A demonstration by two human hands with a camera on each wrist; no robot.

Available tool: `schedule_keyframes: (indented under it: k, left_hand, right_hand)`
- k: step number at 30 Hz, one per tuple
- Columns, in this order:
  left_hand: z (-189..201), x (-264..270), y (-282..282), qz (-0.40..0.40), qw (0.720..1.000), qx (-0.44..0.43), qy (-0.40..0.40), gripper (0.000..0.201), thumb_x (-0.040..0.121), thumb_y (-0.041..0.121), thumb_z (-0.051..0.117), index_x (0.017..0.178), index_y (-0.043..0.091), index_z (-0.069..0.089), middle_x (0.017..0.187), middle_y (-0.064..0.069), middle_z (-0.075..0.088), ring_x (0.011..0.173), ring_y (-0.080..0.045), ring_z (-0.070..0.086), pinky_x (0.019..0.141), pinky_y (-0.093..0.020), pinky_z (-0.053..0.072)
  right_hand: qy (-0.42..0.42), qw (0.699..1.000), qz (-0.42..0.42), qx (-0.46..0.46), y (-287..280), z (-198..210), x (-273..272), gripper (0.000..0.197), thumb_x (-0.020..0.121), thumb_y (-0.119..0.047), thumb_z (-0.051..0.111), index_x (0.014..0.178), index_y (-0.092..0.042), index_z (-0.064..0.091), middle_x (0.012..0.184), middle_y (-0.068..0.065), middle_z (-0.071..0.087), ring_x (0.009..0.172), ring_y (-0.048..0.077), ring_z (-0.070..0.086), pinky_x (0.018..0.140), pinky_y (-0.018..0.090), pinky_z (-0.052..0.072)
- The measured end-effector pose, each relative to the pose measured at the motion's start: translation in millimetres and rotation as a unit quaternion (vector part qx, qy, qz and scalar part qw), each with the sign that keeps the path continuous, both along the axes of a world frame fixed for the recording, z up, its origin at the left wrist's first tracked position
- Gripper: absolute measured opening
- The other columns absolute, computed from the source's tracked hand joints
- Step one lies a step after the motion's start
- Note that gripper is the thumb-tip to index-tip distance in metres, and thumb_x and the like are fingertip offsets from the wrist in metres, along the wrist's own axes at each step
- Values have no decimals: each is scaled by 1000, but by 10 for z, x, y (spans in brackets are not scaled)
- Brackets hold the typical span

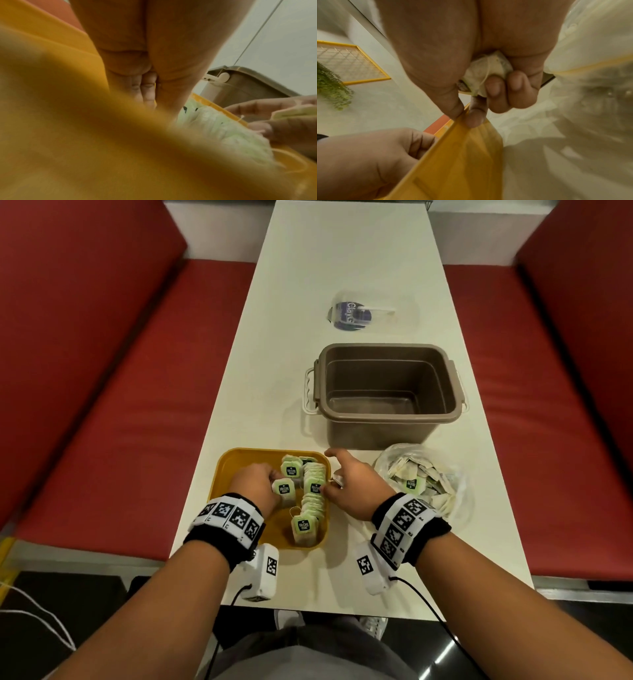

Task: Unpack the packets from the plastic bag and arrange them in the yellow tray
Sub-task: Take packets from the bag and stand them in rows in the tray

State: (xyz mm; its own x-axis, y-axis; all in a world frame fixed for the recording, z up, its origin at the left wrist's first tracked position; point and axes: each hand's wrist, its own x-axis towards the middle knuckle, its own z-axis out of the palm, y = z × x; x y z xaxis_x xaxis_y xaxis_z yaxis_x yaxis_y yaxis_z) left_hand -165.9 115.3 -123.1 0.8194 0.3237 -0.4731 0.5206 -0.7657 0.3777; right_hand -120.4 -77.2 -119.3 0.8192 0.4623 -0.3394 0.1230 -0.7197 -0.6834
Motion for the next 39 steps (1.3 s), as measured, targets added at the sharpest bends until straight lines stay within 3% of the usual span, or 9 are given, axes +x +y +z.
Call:
schedule_keyframes:
  k: [5,11,16,20,27,29,32,36,39]
  left_hand:
    - [-110,-1,-23,-16,999,16,33,19,77,32,78,91,22,71,84,-3,70,79,-24,65,64,-28,50]
    - [-181,104,-113,40,999,-4,-18,31,75,29,79,95,23,56,92,-4,69,86,-25,66,76,-33,56]
    - [-228,98,-137,45,998,32,13,39,83,37,73,112,16,58,102,-9,69,93,-27,65,74,-34,52]
    - [-222,107,-145,13,999,43,25,22,91,33,63,102,15,66,99,-11,69,82,-28,59,69,-32,46]
    - [-187,65,-206,-39,996,70,36,19,95,27,56,102,12,64,103,-12,68,94,-32,63,69,-31,43]
    - [-142,53,-204,-55,994,80,50,22,94,30,58,105,12,63,106,-12,68,95,-31,63,70,-32,44]
    - [4,29,-194,-64,992,90,64,26,94,32,58,107,10,65,107,-12,67,99,-32,63,77,-34,50]
    - [247,-20,-132,-38,997,61,11,24,91,32,62,107,15,65,100,-8,69,92,-28,65,78,-34,53]
    - [425,-65,-116,-59,991,-44,-113,19,88,31,68,106,27,64,91,7,67,84,-14,63,76,-26,50]
  right_hand:
    - [3,1000,-2,3,-7,-35,-6,56,91,-30,65,141,-27,39,108,5,63,107,22,60,82,24,39]
    - [-2,1000,3,2,-9,-38,-19,57,92,-28,64,143,-26,38,89,-6,56,92,17,55,77,23,36]
    - [1,1000,11,0,-21,-20,0,60,92,-28,64,145,-26,37,109,6,63,107,21,59,81,22,37]
    - [5,1000,16,-2,-10,-22,4,60,93,-28,64,145,-27,36,104,3,61,111,23,59,84,24,40]
    - [6,999,28,-14,-4,9,-16,61,93,-28,64,146,-25,35,122,9,64,116,23,59,87,25,42]
    - [-1,1000,14,-21,-7,25,-13,60,90,-29,67,141,-19,35,106,8,65,100,23,61,78,26,42]
    - [-4,999,-26,23,-31,68,-13,39,89,-21,63,113,-13,34,80,-2,52,69,14,52,57,25,36]
    - [-46,998,-26,40,-54,127,-31,16,89,-13,56,83,-17,41,71,-3,48,64,14,44,55,26,33]
    - [-58,993,-32,94,-37,158,-64,9,90,-15,60,84,-17,54,76,-2,59,70,16,54,62,28,42]
